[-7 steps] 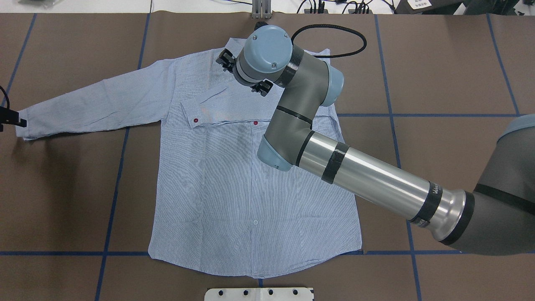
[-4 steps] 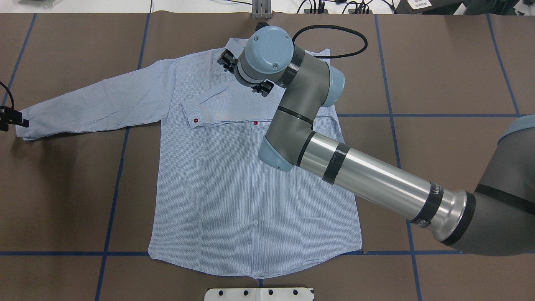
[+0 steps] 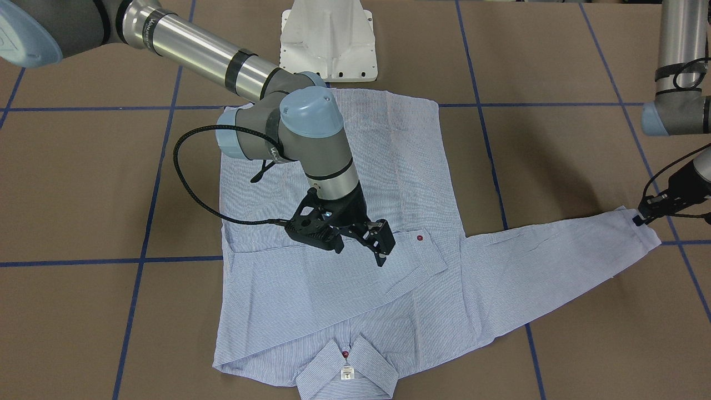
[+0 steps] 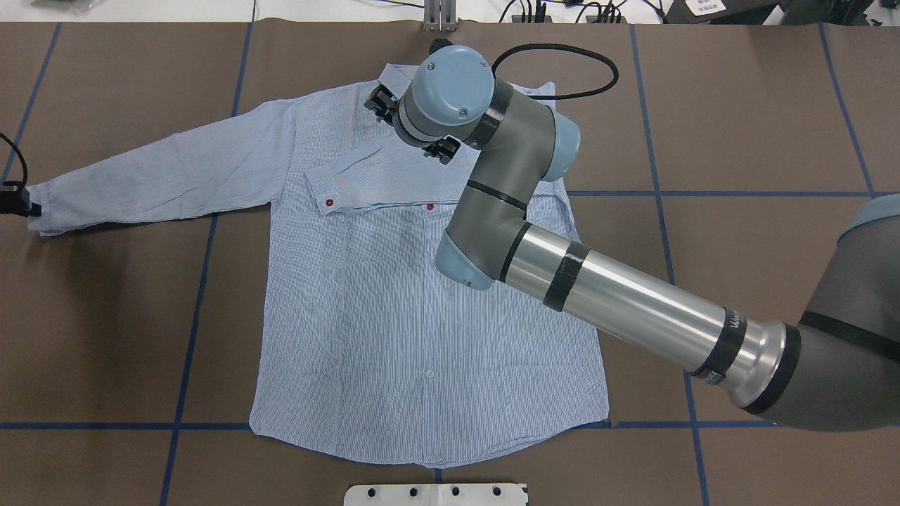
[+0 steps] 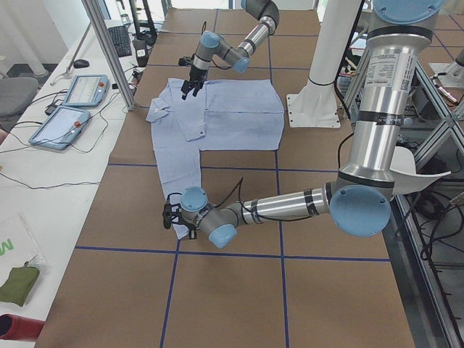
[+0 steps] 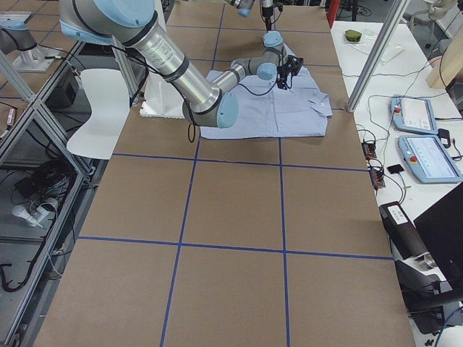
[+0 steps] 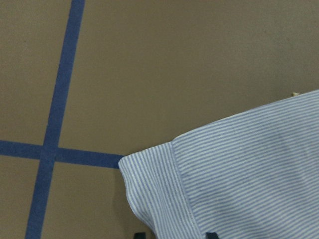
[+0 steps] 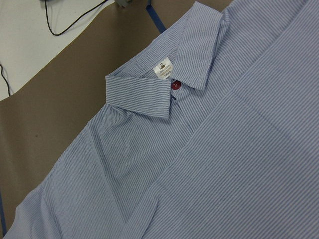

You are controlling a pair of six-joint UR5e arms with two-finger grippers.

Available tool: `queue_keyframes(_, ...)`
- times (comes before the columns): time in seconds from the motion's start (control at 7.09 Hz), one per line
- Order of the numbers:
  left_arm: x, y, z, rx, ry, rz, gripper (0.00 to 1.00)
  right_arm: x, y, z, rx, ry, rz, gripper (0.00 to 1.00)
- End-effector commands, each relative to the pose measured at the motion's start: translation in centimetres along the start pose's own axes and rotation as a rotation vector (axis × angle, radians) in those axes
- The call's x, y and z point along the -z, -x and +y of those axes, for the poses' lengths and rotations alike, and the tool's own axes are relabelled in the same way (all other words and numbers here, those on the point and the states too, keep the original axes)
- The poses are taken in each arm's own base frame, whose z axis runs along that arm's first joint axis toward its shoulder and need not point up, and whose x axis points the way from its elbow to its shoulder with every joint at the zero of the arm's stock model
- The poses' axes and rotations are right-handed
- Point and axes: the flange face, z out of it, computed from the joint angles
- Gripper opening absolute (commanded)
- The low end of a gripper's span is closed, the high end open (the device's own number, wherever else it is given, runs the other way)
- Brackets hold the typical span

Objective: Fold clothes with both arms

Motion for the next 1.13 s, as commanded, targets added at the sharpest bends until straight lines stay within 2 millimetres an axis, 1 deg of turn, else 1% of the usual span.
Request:
queue_keyframes(0.0,0.5,-1.2,-0.5,-0.014,-0.011,0.014,0.0,0.2,-0.4,-0.1,0.002,0.001,-0.002,1.0)
queue_keyframes(0.14,1.7,-3.8,-1.3,-0.041,-0.032,0.041,0.0,1.4,-1.6,-0.3,0.004,0.009,-0.018,1.0)
queue_keyframes(0.28,3.2,-7.2,-2.6,-0.079,-0.064,0.077,0.0,3.2,-5.1,-2.5,-0.004,0.023,-0.026,1.0)
queue_keyframes(0.42,4.5,-12.0,-5.2,-0.062,-0.101,0.125,0.0,4.5,-8.7,-5.4,0.019,0.036,-0.016,1.0)
queue_keyframes(0.56,6.5,-16.7,-7.0,-0.017,-0.133,0.182,0.0,5.4,-13.0,-8.3,0.063,0.038,0.009,1.0)
queue_keyframes(0.71,6.4,-23.0,-7.7,-0.01,-0.124,0.239,0.0,6.2,-16.4,-11.6,0.112,0.029,0.036,1.0)
queue_keyframes(0.85,5.0,-30.1,-7.1,0.035,-0.124,0.28,0.0,7.1,-20.1,-14.9,0.139,0.043,0.063,1.0)
queue_keyframes(0.99,2.8,-38.4,-4.9,0.083,-0.113,0.329,0.0,8.1,-23.0,-16.8,0.156,0.038,0.081,1.0)
